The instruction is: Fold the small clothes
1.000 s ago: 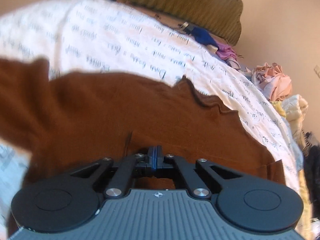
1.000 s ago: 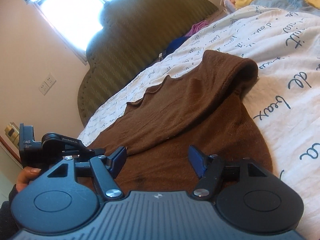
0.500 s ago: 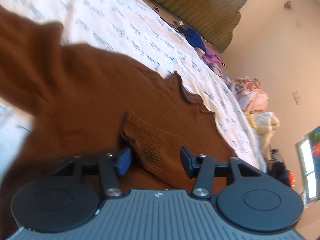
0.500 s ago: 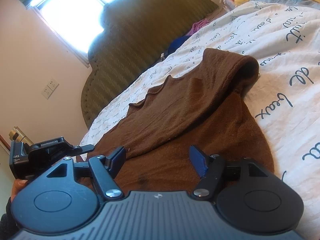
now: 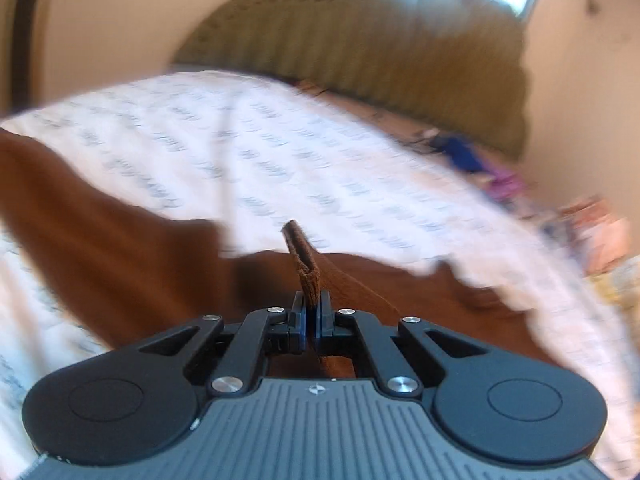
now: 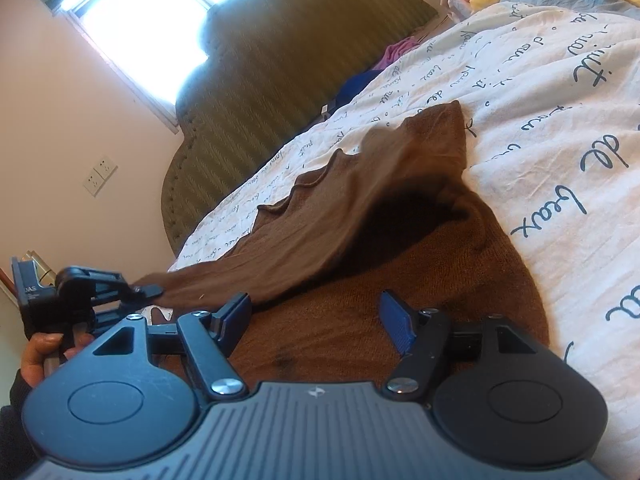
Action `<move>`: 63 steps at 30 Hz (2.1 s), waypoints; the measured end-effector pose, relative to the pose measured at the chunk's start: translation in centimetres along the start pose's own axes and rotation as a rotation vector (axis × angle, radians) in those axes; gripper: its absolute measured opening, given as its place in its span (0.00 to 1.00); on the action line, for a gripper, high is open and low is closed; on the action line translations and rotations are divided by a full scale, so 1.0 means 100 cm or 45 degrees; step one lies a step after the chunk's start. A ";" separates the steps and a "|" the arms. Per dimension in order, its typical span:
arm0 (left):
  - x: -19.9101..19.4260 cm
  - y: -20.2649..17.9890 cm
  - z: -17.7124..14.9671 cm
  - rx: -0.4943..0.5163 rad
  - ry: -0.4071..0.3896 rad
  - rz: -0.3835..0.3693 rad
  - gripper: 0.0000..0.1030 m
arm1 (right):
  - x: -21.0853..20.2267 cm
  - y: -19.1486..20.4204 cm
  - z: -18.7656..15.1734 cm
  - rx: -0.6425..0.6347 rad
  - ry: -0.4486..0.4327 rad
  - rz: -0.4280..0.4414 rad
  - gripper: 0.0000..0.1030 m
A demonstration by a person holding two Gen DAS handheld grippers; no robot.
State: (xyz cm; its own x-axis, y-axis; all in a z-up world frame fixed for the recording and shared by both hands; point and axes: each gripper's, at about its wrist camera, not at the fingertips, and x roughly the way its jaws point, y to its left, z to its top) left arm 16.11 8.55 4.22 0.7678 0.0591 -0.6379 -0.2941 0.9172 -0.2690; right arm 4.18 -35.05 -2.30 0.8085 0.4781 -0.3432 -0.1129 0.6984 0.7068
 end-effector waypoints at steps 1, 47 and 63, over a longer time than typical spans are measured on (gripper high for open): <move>0.010 0.006 -0.004 0.008 0.049 0.040 0.03 | 0.000 0.000 0.000 0.000 0.000 0.001 0.68; -0.032 0.340 0.080 -1.084 -0.355 0.114 0.70 | 0.111 0.027 0.060 -0.629 0.142 -0.438 0.87; -0.029 0.301 0.116 -0.725 -0.366 0.327 0.02 | 0.111 0.026 0.061 -0.615 0.140 -0.426 0.87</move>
State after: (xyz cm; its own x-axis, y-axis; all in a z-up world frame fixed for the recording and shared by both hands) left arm 11.62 40.52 6.31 0.7310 0.4215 -0.5367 -0.6801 0.5145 -0.5223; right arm 16.35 -31.18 -0.54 0.7840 0.2247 -0.5787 -0.1334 0.9714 0.1965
